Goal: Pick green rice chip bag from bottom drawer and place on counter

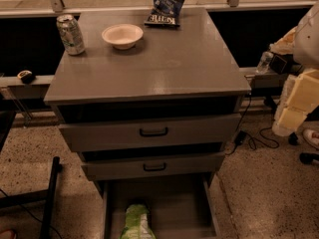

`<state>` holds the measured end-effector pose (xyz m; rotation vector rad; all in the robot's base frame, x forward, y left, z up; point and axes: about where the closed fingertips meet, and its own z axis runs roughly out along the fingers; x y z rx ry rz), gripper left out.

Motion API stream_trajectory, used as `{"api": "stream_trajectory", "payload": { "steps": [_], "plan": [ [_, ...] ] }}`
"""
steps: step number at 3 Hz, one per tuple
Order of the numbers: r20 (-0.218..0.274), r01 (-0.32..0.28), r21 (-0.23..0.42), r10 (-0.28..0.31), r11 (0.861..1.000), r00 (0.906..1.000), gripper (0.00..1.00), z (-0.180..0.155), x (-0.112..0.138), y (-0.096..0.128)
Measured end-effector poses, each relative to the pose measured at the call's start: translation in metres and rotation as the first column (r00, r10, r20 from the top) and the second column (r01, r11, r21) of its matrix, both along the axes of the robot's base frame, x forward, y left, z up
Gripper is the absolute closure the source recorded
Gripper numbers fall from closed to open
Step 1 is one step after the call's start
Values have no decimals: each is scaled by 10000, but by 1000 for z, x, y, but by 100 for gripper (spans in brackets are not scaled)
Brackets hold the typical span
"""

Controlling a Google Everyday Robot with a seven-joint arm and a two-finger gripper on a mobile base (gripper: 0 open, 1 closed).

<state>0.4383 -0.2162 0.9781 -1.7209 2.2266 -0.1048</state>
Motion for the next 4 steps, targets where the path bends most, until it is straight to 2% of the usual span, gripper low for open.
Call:
{"api": "stream_trajectory", "payload": {
  "steps": [1, 2, 3, 4],
  "plan": [
    [-34, 0, 71, 1, 10000, 10000, 0, -4, -1, 1],
    [-524, 15, 1045, 40, 9945, 9986, 0, -61, -10, 11],
    [-1217, -357, 2568, 690, 9658, 9902, 0, -144, -30, 31],
    [-1709, -314, 2767, 814, 9604, 9819, 0, -172, -45, 33]
  ]
}}
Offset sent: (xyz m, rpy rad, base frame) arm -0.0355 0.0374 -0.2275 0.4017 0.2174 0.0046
